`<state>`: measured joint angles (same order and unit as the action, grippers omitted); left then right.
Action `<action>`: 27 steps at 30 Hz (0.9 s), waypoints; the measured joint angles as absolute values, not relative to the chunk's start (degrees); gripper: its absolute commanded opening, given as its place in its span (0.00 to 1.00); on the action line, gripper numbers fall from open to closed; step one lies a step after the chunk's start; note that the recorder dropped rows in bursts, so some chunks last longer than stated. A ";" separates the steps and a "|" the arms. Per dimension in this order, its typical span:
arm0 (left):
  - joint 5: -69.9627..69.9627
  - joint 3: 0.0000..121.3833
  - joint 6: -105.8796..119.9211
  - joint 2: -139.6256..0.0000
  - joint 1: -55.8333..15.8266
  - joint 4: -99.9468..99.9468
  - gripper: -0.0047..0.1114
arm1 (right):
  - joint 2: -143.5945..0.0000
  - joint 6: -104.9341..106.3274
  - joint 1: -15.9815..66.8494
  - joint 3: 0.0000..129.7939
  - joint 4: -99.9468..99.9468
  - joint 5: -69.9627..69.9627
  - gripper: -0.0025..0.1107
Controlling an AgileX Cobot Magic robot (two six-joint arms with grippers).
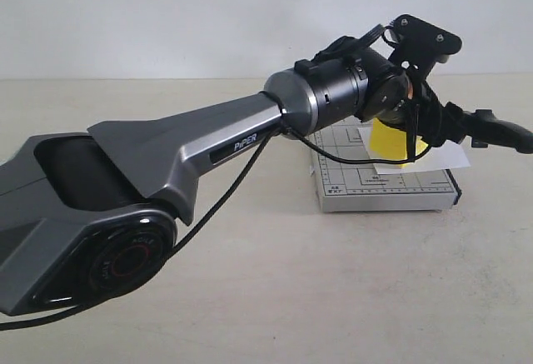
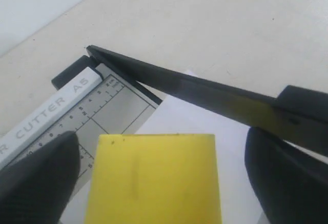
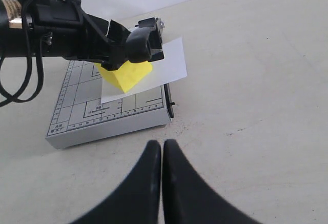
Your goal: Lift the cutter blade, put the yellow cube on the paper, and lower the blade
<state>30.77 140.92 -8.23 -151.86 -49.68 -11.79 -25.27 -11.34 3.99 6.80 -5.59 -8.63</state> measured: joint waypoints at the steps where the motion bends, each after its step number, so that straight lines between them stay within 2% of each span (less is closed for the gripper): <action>1: 30.79 140.92 -8.23 -151.86 -49.68 -11.79 0.76 | -25.27 -11.34 3.99 6.80 -5.59 -8.63 0.03; 10: 35.60 140.92 -7.29 -149.05 -49.68 -11.79 0.76 | -25.27 -11.34 3.99 6.80 -5.59 -8.63 0.03; 14: 37.91 140.92 -6.83 -145.26 -49.68 -11.79 0.72 | -25.27 -11.34 3.99 6.80 -5.59 -8.63 0.03; 17: 40.21 140.92 -6.83 -142.66 -49.68 -11.79 0.60 | -25.27 -11.34 3.99 6.80 -5.59 -8.63 0.03; 20: 43.16 140.92 -6.83 -140.41 -49.68 -11.68 0.45 | -25.27 -11.34 3.99 6.80 -5.59 -8.63 0.03; 25: 45.31 140.92 -5.19 -137.87 -49.68 -11.12 0.11 | -25.27 -11.34 3.99 6.80 -5.59 -8.63 0.03; 27: 45.29 140.92 -2.28 -137.11 -49.68 -9.43 0.08 | -25.27 -11.34 3.99 6.80 -5.59 -8.63 0.03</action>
<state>45.29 140.92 -2.28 -137.11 -49.68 -9.43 -25.27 -11.34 3.99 6.80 -5.59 -8.63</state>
